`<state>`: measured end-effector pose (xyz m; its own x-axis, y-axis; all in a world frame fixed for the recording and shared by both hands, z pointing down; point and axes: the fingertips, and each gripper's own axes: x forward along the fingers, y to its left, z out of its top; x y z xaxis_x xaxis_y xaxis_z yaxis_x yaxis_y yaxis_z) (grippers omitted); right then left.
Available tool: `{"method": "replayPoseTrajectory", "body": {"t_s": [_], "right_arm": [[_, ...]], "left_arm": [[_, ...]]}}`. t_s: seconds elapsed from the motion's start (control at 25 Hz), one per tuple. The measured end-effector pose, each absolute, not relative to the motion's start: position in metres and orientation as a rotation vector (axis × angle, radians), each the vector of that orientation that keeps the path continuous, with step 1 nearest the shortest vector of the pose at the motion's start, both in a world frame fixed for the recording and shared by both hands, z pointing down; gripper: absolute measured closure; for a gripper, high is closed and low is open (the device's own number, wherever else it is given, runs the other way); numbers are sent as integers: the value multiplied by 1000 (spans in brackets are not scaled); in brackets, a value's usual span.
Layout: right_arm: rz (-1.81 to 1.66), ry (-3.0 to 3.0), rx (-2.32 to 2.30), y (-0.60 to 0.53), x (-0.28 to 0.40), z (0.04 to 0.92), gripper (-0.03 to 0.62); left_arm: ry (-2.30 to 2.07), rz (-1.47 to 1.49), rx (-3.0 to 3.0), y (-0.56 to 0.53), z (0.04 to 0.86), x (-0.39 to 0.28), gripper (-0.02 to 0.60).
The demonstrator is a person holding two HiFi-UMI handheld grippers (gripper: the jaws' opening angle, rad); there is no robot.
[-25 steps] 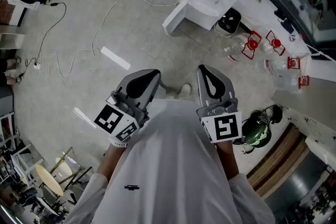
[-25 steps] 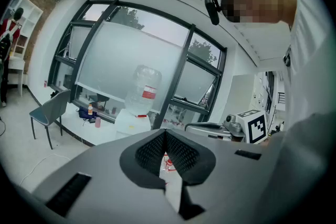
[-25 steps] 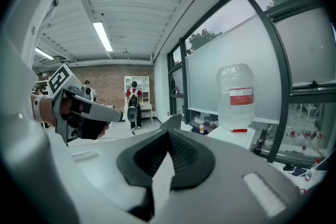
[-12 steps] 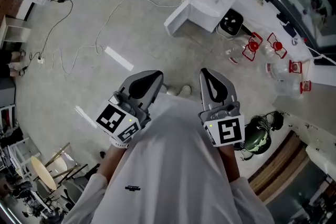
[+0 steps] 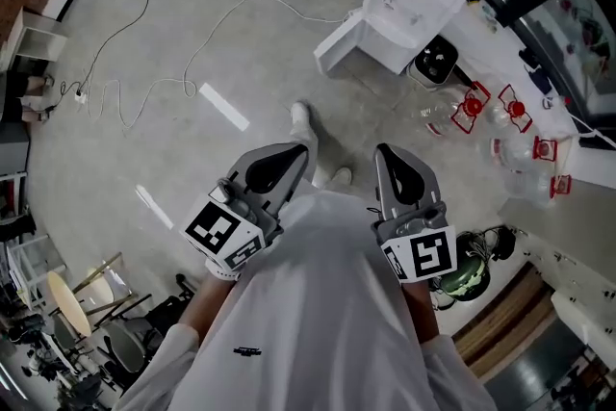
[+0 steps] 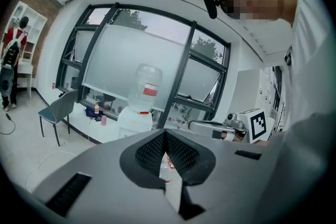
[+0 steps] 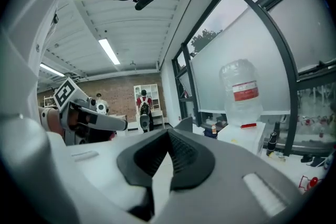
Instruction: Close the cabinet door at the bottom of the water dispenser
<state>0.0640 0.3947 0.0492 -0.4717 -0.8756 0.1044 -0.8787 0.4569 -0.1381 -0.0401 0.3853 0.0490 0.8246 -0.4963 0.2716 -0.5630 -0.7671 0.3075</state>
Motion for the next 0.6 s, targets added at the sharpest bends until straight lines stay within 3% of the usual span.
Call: {"method": "replayPoseTrajectory", "body": {"t_s": [0.6], "right_arm": [[188,-2543,1585,212,40,43,583]], "left_arm": [[-711,174,2607,189,58,-57,575]]}}
